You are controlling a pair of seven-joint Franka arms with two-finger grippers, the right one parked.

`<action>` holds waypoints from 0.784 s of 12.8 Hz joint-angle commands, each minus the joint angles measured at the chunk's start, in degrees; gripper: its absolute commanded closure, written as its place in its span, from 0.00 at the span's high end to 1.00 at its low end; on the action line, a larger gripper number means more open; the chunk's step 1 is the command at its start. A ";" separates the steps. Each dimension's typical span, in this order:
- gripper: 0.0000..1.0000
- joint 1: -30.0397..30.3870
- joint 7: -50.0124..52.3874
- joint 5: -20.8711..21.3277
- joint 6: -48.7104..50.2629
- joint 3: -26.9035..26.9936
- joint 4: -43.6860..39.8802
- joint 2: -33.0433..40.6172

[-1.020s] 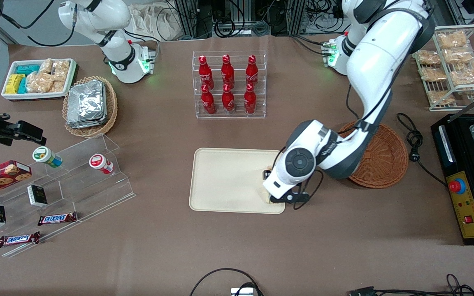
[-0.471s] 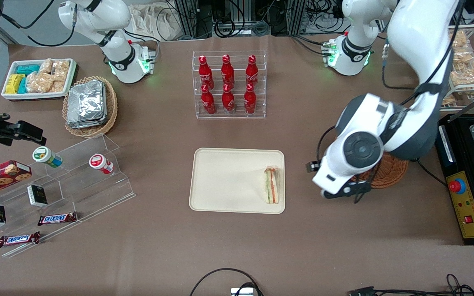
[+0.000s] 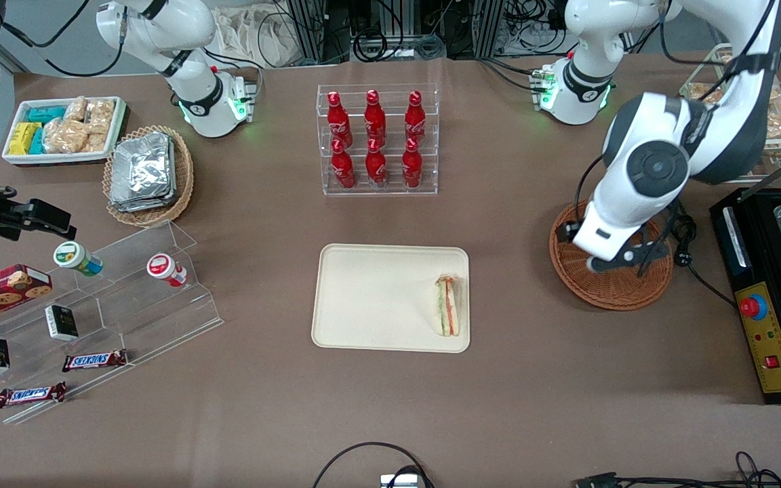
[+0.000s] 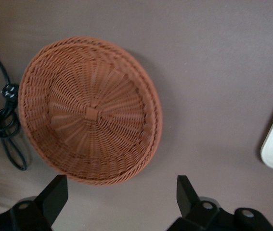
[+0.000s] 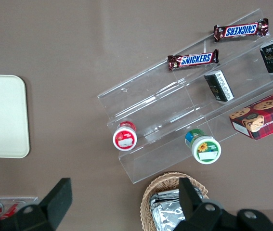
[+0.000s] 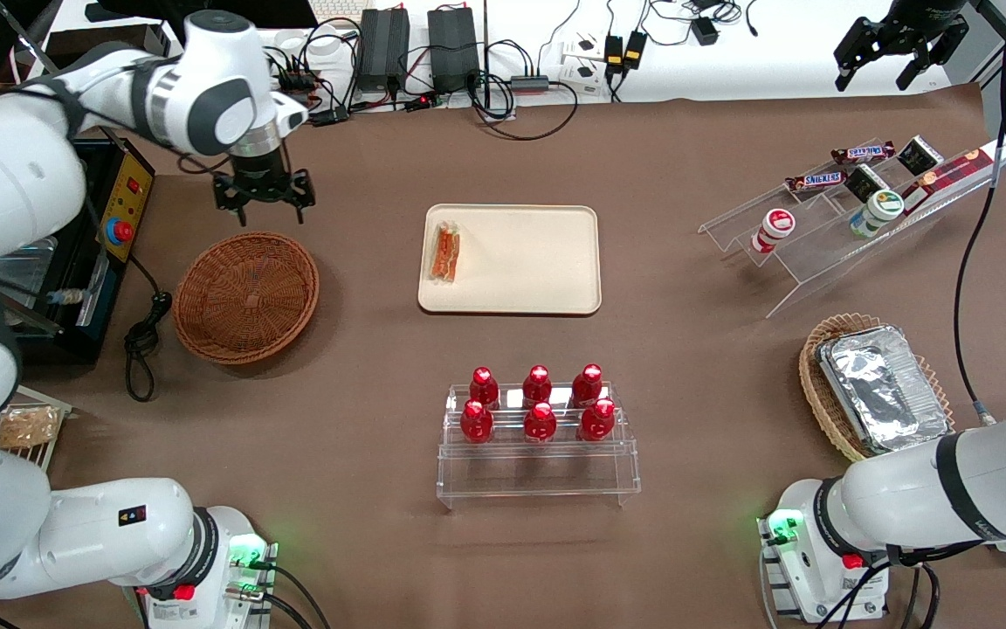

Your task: Place sandwich from basket to tray

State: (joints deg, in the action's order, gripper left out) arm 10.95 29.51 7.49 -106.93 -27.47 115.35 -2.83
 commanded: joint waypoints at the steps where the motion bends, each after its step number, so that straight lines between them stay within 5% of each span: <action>1: 1.00 4.76 -6.28 -4.31 1.44 -0.22 -0.53 5.20; 6: 1.00 10.93 -14.04 -5.82 19.10 -0.31 -25.74 -6.37; 10: 1.00 11.02 -13.95 -4.77 20.71 -0.31 -30.53 -9.21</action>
State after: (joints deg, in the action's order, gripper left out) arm 21.94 15.55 2.24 -88.57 -27.01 88.00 -10.31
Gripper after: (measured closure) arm 0.000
